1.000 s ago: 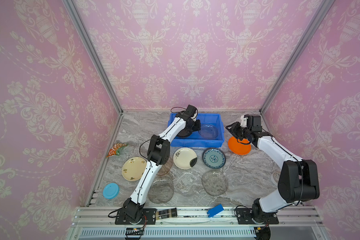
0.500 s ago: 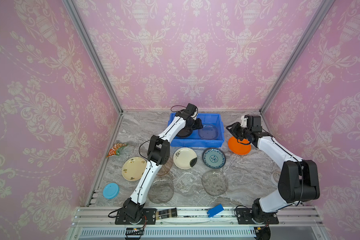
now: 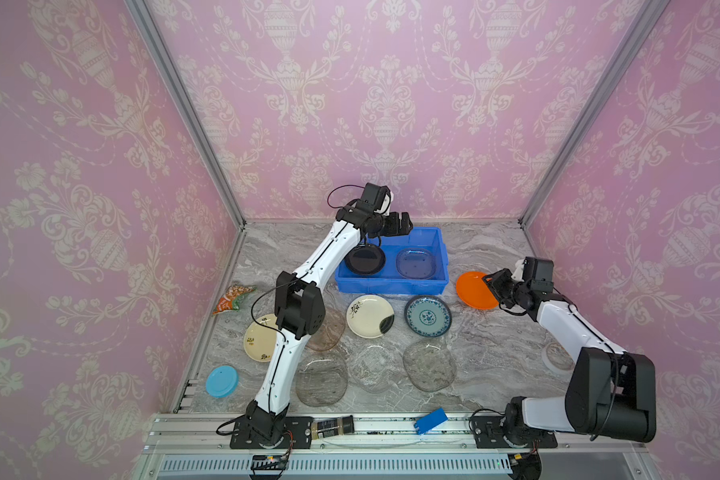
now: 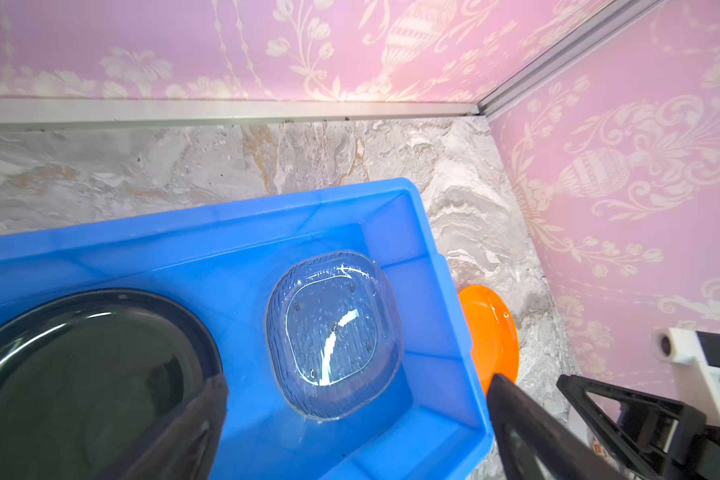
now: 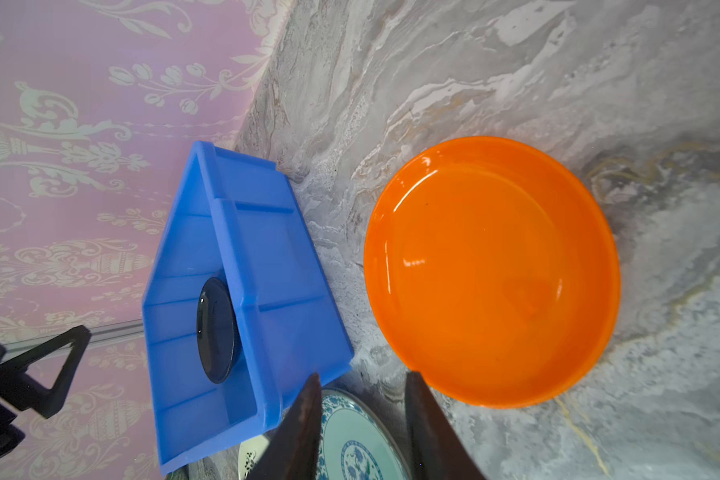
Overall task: Place the plates into the plastic bin on the countertop
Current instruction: 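Grasp the orange plastic plate's rim with the right gripper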
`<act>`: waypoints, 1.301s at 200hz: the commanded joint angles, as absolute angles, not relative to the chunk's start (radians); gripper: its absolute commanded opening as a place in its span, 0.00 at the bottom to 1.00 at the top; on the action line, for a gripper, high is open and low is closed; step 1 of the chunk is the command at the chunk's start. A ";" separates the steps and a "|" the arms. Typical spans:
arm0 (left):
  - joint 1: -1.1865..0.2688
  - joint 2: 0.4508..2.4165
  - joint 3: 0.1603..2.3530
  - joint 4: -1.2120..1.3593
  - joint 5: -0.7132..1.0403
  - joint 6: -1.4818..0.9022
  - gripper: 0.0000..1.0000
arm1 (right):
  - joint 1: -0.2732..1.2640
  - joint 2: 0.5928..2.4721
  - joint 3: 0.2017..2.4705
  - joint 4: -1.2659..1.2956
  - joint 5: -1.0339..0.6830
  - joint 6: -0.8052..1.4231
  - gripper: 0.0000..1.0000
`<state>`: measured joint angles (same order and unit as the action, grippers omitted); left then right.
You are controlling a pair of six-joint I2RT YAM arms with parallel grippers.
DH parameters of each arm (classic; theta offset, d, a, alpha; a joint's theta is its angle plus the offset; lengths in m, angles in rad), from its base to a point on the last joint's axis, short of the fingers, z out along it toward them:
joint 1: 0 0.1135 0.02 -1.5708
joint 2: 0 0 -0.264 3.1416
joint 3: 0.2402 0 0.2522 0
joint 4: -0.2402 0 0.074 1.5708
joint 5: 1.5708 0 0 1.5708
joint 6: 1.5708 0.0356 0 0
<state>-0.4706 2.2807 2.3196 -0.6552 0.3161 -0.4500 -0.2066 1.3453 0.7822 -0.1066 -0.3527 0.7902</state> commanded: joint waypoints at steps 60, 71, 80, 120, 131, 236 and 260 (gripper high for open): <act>-0.434 1.970 1.844 -0.361 0.477 -0.483 0.99 | -0.308 1.244 0.608 -0.096 -0.351 0.833 0.33; -0.425 1.929 1.770 -0.335 0.469 -0.513 0.99 | -0.311 1.247 0.581 -0.061 -0.355 0.847 0.32; -0.421 1.890 1.683 -0.283 0.476 -0.533 0.99 | -0.314 1.253 0.563 -0.034 -0.356 0.856 0.32; -0.419 1.815 1.534 -0.264 0.461 -0.507 0.99 | -0.316 1.325 0.533 0.057 -0.369 0.877 0.31; -0.416 1.813 1.524 -0.259 0.462 -0.503 0.99 | -0.316 1.346 0.528 0.077 -0.365 0.884 0.31; -0.376 1.867 1.510 -0.173 0.511 -0.551 0.99 | -0.314 1.533 0.521 0.273 -0.368 0.955 0.30; -0.373 1.875 1.506 -0.171 0.509 -0.550 0.99 | -0.314 1.579 0.521 0.308 -0.380 0.969 0.28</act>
<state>-0.3813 1.8553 1.5257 -0.1848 0.4923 -0.5381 -0.3080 1.5375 0.5240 0.2596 -0.3710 0.9432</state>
